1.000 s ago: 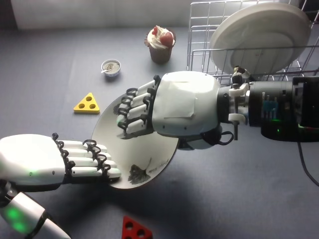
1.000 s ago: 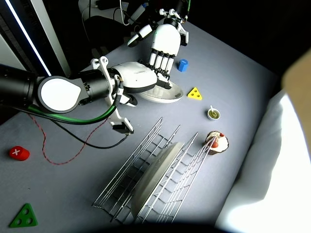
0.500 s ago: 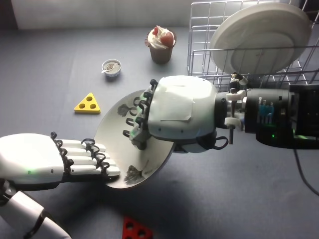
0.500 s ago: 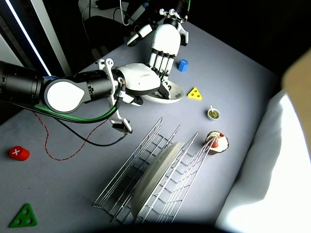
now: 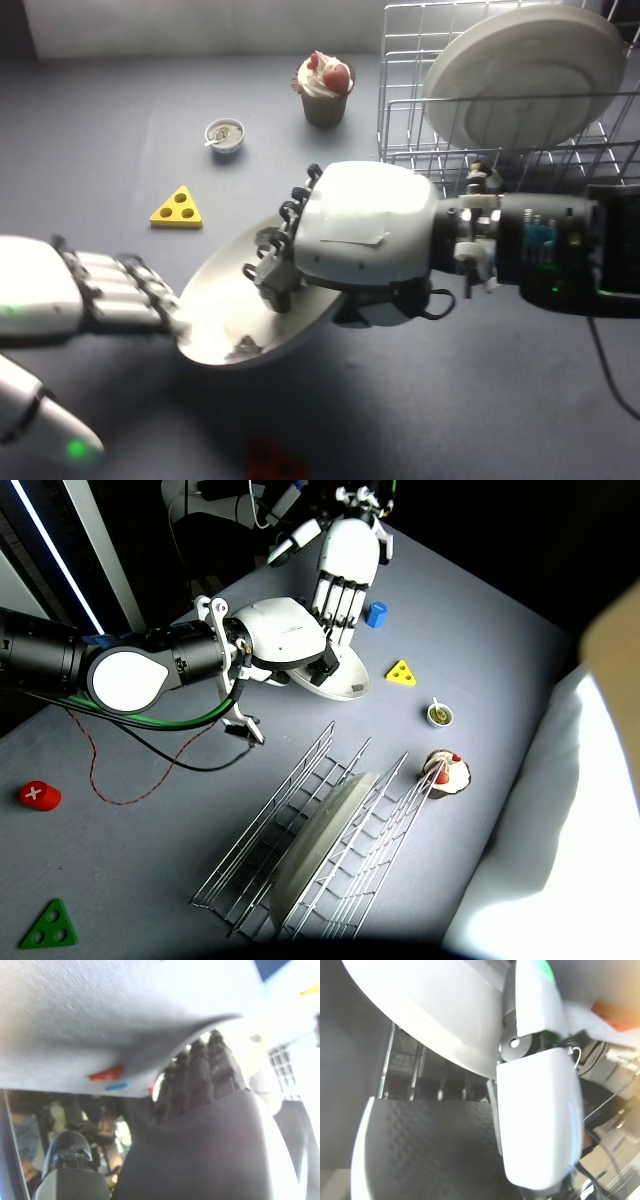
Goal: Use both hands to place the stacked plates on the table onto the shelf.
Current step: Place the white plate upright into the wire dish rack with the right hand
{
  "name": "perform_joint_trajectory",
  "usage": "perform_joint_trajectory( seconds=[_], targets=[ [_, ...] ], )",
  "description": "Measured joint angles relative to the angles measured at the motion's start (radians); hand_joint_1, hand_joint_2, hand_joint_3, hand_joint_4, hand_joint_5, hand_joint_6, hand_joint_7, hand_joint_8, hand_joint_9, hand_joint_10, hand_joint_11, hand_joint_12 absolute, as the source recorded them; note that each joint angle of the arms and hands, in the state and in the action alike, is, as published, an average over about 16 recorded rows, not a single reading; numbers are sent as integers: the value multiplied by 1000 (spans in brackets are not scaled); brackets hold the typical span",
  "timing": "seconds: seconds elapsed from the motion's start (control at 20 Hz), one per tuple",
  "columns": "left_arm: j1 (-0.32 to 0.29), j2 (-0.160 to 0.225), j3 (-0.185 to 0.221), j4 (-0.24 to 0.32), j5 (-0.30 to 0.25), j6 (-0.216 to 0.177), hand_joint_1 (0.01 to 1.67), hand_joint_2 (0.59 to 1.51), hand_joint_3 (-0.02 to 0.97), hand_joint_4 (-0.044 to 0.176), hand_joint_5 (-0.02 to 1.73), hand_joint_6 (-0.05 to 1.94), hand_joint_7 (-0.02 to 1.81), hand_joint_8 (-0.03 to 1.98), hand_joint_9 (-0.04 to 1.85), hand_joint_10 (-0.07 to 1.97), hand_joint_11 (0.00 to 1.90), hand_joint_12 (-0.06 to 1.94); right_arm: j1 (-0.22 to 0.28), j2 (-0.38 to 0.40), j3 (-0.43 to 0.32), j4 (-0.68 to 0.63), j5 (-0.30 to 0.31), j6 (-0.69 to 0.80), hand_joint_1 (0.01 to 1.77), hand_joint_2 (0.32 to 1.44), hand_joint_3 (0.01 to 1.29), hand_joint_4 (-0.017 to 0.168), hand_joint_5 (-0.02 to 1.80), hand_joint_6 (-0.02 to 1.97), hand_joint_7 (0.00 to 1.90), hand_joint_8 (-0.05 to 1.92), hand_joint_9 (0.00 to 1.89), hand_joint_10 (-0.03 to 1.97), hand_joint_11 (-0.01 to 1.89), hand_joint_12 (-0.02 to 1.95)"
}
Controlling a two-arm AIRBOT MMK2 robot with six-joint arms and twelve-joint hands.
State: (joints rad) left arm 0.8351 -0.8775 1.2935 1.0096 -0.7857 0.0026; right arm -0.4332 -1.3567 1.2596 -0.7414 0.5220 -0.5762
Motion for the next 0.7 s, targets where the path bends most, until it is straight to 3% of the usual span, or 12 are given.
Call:
perform_joint_trajectory(
  seconds=[0.35,0.7],
  targets=[
    [-42,88,-11,-22,1,-1,43,969,-4,0,41,16,75,1,77,10,81,11,37,49,-51,12,-11,86,1405,917,14,-5,940,658,1087,367,1107,482,974,1342],
    [-71,156,-33,-19,2,-1,49,974,-4,0,26,17,58,2,59,11,57,8,124,106,-88,14,6,253,1433,917,13,-4,979,787,1105,457,1148,575,1015,1284]
  ],
)
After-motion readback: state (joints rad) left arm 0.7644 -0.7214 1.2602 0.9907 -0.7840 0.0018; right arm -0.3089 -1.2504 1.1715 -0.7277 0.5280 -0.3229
